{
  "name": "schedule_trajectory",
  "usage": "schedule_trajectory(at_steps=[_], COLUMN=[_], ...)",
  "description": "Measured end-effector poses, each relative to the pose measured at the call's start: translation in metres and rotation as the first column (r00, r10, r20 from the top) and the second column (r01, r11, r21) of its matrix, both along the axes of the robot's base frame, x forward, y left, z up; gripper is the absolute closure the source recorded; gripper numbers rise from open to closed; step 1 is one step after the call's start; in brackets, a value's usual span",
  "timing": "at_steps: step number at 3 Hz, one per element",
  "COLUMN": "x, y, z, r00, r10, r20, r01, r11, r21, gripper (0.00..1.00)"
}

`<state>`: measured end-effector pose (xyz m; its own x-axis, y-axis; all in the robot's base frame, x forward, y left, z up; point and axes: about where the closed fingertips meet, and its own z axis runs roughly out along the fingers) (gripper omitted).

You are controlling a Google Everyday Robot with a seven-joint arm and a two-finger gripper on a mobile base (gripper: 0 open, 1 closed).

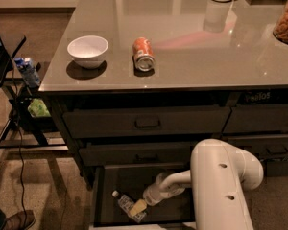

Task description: Pick blue plastic bottle from bottom drawer and place on counter

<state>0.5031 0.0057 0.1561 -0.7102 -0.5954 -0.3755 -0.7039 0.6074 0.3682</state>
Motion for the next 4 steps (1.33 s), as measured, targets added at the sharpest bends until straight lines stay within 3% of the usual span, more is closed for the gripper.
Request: schedule_trajectory(at_steps=[3, 4], x=[-0.014, -0.022], y=[0.021, 0.026], z=[-0.012, -0.044], r00=[0.9948, 0.9914], r10=[-0.101, -0.126], r20=[0.014, 0.035], r01=[0.102, 0.130], r11=[0.992, 0.983], r21=[-0.078, -0.131], gripper=[0.00, 0.00])
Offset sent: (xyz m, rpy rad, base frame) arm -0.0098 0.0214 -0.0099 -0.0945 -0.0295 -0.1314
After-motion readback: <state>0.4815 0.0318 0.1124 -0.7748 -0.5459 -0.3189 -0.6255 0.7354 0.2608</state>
